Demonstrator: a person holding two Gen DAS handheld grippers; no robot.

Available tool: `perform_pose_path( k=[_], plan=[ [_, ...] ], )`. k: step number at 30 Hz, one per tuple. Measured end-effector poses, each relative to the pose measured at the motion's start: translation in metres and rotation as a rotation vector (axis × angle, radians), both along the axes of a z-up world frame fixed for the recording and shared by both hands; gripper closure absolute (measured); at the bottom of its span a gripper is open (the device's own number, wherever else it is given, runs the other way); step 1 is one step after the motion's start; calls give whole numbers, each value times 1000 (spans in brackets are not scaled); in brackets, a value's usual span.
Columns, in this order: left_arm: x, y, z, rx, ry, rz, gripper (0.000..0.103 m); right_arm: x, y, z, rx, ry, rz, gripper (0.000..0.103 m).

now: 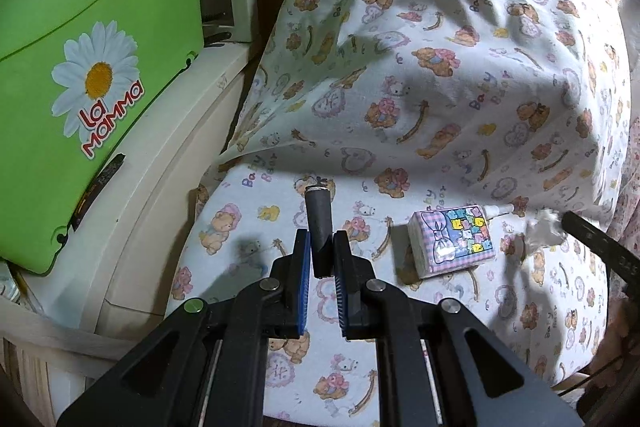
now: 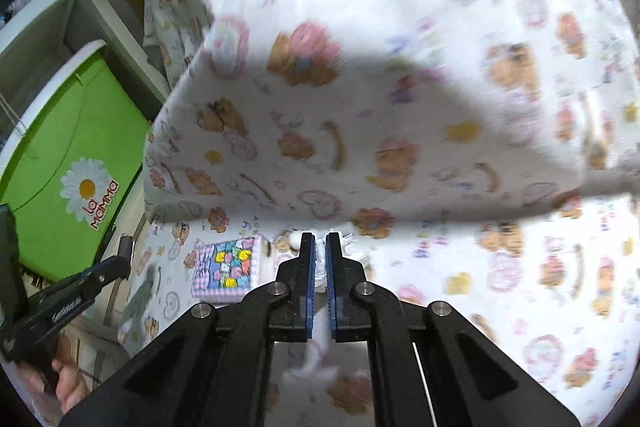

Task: Collect trash
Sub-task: 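Carry the cylinder and tissue down to the pink basket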

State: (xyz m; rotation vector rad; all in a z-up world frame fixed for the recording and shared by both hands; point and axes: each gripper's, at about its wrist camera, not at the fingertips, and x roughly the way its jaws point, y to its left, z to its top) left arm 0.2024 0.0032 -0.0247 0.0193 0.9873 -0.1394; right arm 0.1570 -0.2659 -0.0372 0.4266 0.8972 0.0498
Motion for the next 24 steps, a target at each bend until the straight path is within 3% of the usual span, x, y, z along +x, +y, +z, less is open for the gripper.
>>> perform_pose_path(
  k=[8, 15, 24],
  plan=[
    [-5, -7, -2, -2, 3, -9, 93, -27, -29, 6, 22, 15, 21, 97],
    [-23, -16, -6, -32, 33, -25, 93, -43, -10, 8, 38, 7, 55, 97],
    [-53, -24, -7, -65, 46, -48, 93, -72, 24, 11, -30, -21, 95, 97]
  ],
)
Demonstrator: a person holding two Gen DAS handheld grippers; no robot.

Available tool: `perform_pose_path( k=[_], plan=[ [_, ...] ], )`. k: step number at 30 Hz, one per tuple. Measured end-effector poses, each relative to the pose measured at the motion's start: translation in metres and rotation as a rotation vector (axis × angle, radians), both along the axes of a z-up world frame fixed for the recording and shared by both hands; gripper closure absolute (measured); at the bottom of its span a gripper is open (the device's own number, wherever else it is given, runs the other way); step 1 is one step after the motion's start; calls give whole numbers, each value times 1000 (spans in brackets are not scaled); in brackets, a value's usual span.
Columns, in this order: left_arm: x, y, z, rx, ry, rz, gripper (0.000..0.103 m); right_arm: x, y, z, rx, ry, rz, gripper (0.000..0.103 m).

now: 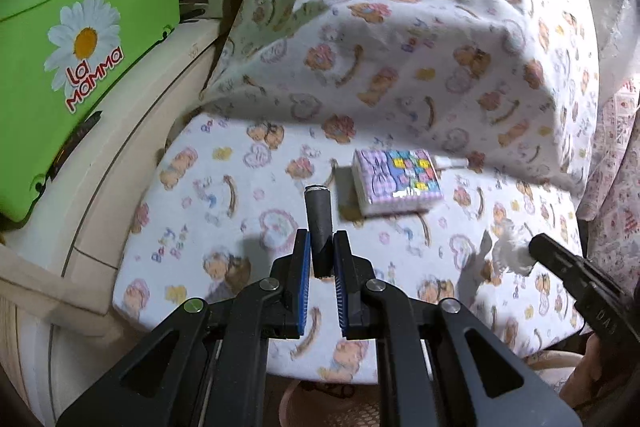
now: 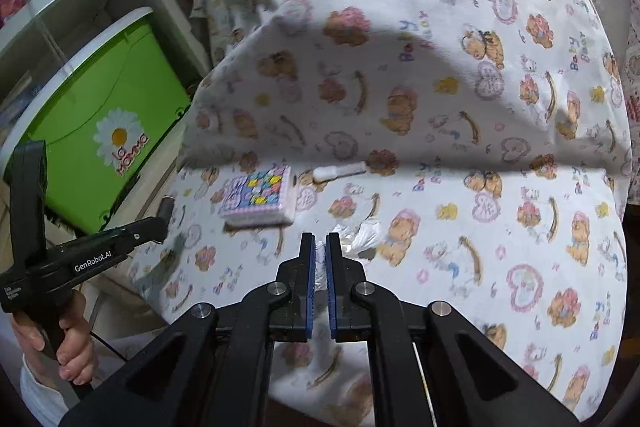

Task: Collect trash
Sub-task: 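Carry the cylinder and tissue down to the pink basket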

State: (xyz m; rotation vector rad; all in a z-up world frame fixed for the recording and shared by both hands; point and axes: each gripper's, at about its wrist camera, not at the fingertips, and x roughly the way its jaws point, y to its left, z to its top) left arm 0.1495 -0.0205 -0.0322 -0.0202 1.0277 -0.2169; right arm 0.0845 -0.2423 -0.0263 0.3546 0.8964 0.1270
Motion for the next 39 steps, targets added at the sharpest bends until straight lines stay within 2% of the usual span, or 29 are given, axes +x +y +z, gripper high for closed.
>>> perform_pose_path(
  k=[4, 8, 15, 25, 27, 31, 34, 39],
  plan=[
    [-14, -4, -1, 0, -4, -8, 93, -11, 15, -4, -33, 4, 23, 97],
    [-30, -9, -6, 36, -19, -31, 93, -25, 25, -3, -44, -5, 42, 97],
    [-63, -5, -9, 5, -10, -49, 93, -55, 31, -3, -36, -3, 65, 97],
    [-114, 4, -8, 20, -25, -107, 92, -97, 47, 8, 1, -42, 203, 97],
    [-117, 3, -14, 36, -7, -134, 92, -99, 52, 6, 23, -24, 272, 97],
    [-117, 2, -18, 49, 16, -144, 92, -101, 56, -3, 45, 19, 301, 97],
    [-117, 4, -17, 42, 22, -140, 92, -107, 63, 0, 21, 5, 326, 97],
    [-115, 6, -19, 28, 54, -137, 92, -114, 70, -2, 39, 28, 360, 97]
  ],
)
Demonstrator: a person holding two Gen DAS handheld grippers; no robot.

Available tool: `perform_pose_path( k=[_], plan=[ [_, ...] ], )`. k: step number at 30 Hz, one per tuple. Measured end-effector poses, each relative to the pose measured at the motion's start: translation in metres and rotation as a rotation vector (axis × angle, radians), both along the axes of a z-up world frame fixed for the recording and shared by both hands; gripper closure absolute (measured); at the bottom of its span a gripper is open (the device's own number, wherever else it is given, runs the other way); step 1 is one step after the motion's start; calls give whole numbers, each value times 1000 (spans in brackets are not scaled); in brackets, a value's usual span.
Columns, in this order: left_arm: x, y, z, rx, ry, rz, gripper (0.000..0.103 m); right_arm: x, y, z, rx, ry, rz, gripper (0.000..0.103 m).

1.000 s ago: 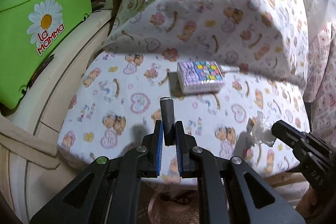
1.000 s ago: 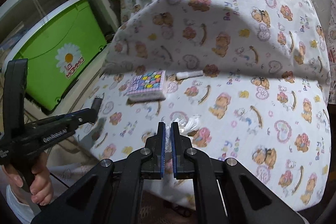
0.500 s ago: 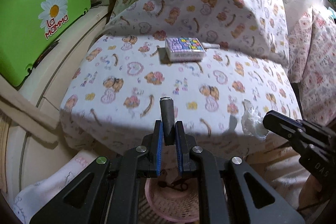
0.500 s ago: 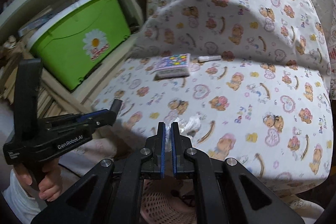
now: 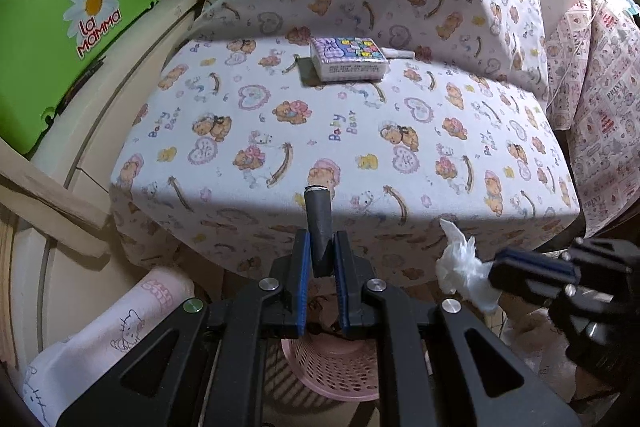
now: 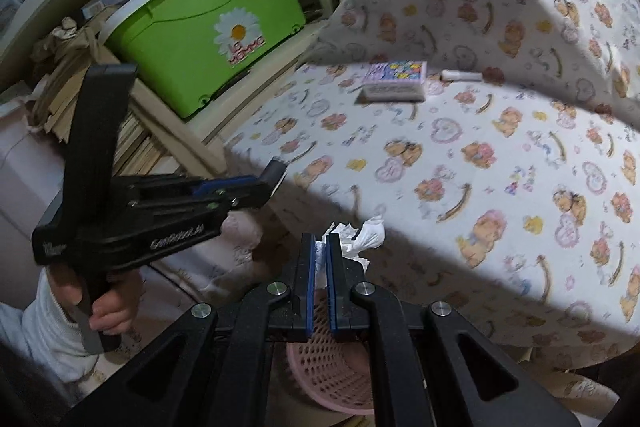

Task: Collect trash
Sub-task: 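Carry the cylinder and tissue down to the pink basket, then open both tools to drop the cylinder and tissue into the basket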

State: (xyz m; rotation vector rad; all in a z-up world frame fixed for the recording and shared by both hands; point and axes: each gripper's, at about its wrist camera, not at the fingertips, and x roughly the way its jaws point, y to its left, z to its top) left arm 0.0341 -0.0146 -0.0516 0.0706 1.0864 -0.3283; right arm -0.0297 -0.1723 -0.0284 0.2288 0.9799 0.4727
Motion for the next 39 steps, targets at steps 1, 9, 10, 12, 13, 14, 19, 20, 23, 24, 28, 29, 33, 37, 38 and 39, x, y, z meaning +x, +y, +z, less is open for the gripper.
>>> perform_pose_path(
  k=[1, 9, 10, 12, 13, 14, 19, 20, 23, 24, 28, 29, 33, 37, 38, 39],
  plan=[
    [0, 0, -1, -1, 6, -3, 92, -2, 2, -1, -6, 4, 4, 97],
    [-1, -9, -29, 61, 112, -29, 92, 4, 8, -24, -66, 94, 25, 97],
    [-1, -10, -33, 67, 124, -31, 92, 5, 8, -28, -76, 106, 19, 97],
    [0, -11, -41, 69, 153, -26, 92, 6, 10, -34, -109, 122, 12, 97],
    [0, -11, -44, 69, 168, -17, 92, 8, 10, -38, -115, 135, 5, 97],
    [1, -11, -48, 69, 183, -13, 92, 9, 10, -42, -115, 155, -2, 97],
    [1, -16, -73, 70, 290, -11, 92, 16, 9, -65, -171, 257, -44, 97],
    [0, -17, -79, 71, 315, -14, 92, 18, 9, -69, -176, 277, -49, 97],
    [0, -23, -98, 84, 384, -17, 92, 20, 9, -81, -216, 318, -62, 97],
    [-1, -24, -104, 93, 402, -16, 92, 21, 9, -84, -226, 330, -64, 97],
    [-3, -28, -126, 145, 452, -5, 92, 23, 8, -98, -256, 372, -84, 97],
    [-4, -30, -130, 150, 463, -2, 92, 23, 8, -102, -260, 382, -89, 97],
    [-7, -30, -141, 175, 503, 6, 91, 22, 11, -116, -298, 424, -90, 97],
    [-10, -33, -141, 191, 500, 2, 91, 24, 18, -120, -334, 425, -74, 97],
    [-9, -33, -141, 202, 494, 9, 91, 24, 18, -124, -338, 438, -72, 97],
    [-8, -33, -142, 205, 495, 13, 91, 25, 19, -126, -341, 448, -74, 97]
  ],
)
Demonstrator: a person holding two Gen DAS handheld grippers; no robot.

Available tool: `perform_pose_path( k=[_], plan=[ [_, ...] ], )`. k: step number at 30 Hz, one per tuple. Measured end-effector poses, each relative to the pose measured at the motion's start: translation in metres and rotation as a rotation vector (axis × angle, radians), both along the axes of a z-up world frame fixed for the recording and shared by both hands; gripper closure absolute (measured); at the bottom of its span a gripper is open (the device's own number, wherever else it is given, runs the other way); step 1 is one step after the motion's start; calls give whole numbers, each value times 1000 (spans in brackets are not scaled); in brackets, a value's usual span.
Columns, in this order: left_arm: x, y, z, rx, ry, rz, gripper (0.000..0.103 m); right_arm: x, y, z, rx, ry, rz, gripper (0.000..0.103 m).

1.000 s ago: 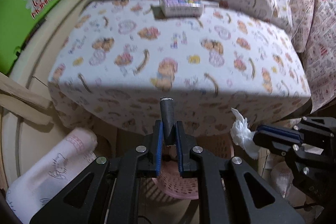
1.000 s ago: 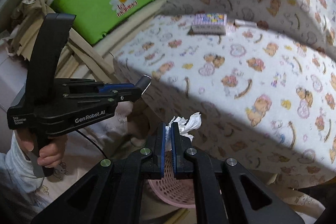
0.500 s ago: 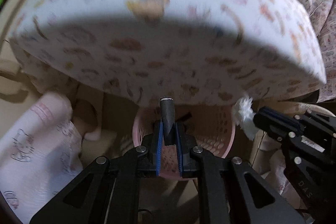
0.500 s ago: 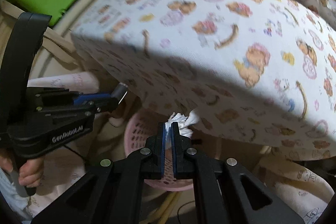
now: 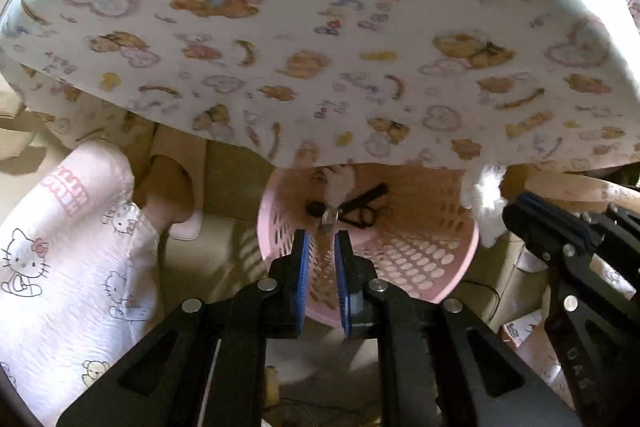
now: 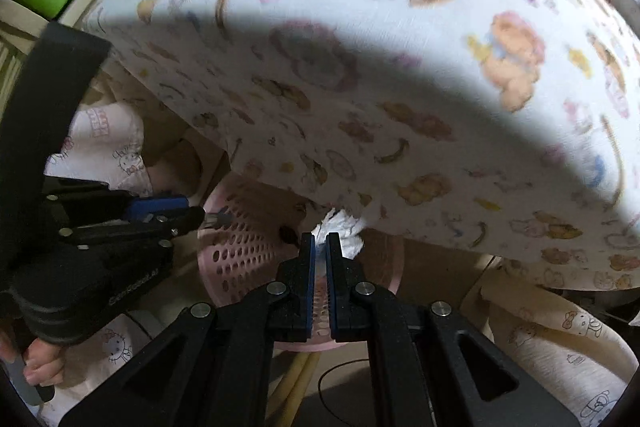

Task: Collect trash
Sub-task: 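Open both tools to drop the cylinder and tissue into the basket, then raise both tools back up toward the table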

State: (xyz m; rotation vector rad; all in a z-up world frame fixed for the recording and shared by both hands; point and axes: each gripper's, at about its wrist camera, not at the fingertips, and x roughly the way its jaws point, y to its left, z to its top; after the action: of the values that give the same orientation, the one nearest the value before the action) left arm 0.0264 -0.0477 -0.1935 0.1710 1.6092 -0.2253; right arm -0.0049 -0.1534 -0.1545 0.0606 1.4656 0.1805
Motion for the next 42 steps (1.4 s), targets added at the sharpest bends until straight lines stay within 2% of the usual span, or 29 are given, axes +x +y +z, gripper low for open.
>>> perform_pose_path(
  k=[5, 7, 9, 10, 12, 13, 16, 18, 19, 22, 24, 28, 31, 35, 39, 42],
  plan=[
    [4, 6, -5, 22, 16, 18, 88, -1, 0, -5, -15, 23, -17, 97],
    [3, 7, -5, 24, 21, 22, 76, -3, -5, -9, -15, 38, -35, 97],
    [3, 8, -4, 28, 14, 21, 68, -3, -10, -12, -3, 55, -64, 95],
    [3, 9, -3, 28, 11, 21, 63, -4, -14, -12, 7, 64, -80, 93],
    [3, 11, -5, 29, 4, 26, 57, -4, -17, -17, 17, 83, -90, 76],
    [4, 12, -4, 29, 1, 30, 57, -4, -18, -17, 17, 82, -88, 72],
    [5, 15, -1, 23, -3, 46, 53, -2, -20, -15, 9, 70, -98, 69],
    [6, 16, 3, 26, -17, 46, 50, -1, -23, -14, 12, 67, -119, 58],
    [6, 15, 5, 29, -26, 42, 49, 0, -23, -14, 11, 61, -127, 55],
    [6, 14, 14, 35, -63, 26, 44, 2, -26, -9, -13, 44, -132, 53],
    [7, 14, 20, 35, -89, 21, 43, 2, -25, -6, -28, 23, -132, 50],
    [8, 18, 44, 48, -209, 30, 41, 2, -22, 7, -40, -32, -120, 50],
    [9, 24, 61, 11, -263, 56, 41, 0, -21, 21, -52, -101, -120, 49],
    [10, 27, 78, 1, -356, 56, 41, -3, -21, 42, -66, -198, -119, 47],
    [8, 26, 94, 21, -450, 42, 39, -6, -19, 64, -96, -309, -105, 46],
    [4, 24, 106, 26, -515, 37, 37, -7, -21, 78, -90, -369, -114, 41]
  ],
)
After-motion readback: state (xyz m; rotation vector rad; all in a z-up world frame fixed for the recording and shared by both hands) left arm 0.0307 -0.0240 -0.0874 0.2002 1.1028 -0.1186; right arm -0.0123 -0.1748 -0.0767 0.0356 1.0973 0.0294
